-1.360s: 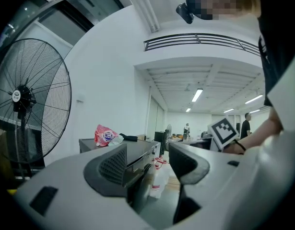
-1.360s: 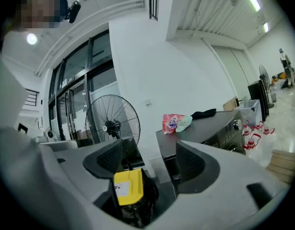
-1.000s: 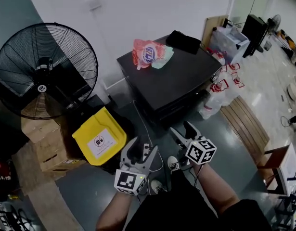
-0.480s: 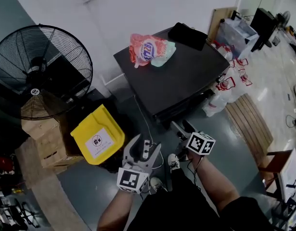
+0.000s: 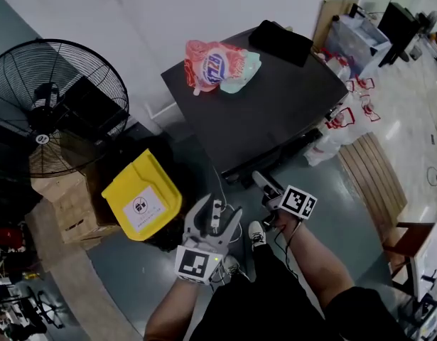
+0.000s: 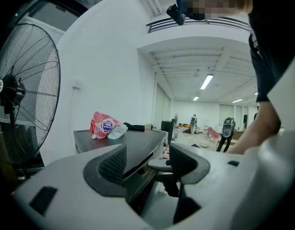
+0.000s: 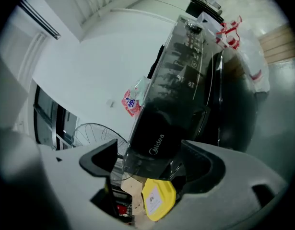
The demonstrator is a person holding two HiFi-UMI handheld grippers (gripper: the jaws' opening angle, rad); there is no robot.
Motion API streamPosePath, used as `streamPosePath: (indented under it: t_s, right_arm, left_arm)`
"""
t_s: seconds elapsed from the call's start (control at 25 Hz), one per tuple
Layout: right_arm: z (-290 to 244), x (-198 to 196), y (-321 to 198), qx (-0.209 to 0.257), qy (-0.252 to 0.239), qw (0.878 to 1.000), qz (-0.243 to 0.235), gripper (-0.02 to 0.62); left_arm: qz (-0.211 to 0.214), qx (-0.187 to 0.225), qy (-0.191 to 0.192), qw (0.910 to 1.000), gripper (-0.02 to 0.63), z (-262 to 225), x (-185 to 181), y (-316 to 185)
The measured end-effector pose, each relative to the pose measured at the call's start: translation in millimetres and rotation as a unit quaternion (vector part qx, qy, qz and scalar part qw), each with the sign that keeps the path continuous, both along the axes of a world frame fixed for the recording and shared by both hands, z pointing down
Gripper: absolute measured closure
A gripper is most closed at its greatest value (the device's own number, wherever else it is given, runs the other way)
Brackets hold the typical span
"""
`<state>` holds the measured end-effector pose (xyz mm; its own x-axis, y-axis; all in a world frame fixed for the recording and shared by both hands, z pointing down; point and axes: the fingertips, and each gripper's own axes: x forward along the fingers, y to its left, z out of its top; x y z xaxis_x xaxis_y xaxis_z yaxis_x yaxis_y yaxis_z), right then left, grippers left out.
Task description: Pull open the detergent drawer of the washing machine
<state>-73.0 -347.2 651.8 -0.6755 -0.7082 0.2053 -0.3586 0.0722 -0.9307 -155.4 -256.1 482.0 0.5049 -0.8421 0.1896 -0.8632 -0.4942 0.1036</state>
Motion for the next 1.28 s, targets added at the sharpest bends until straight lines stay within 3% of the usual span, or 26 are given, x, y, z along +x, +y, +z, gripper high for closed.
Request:
streamPosePath:
  t_s: [0.36, 0.64, 0.8, 1.28]
  right_arm:
    - [23.9, -3.7, -22.1, -0.061, -0.050, 0.997, 0.017, 0.160]
    - [29.0, -9.9, -34.3, -0.048, -0.071, 0.996, 0.005, 0.156]
    - [32.5, -10.6, -32.6, -0.067, -0.082, 0.994, 0.014, 0.155]
    - [34.6, -11.0, -36.2, -0.052, -0.072, 0.996, 0.024, 0.132]
  left_arm:
    - [-0.004, -0.023, 0.005, 0.9997, 0.351, 17.0, -0.9, -21.1]
    - [0.000, -0.029, 0.008, 0.9995, 0.350, 23.0, 0.2, -28.2]
    - [-0.004, -0.033, 0.012, 0.9994, 0.351, 27.0, -1.1, -29.4]
    - [0.004, -0.035, 0.011, 0.9993, 0.351, 27.6, 0.5, -21.7]
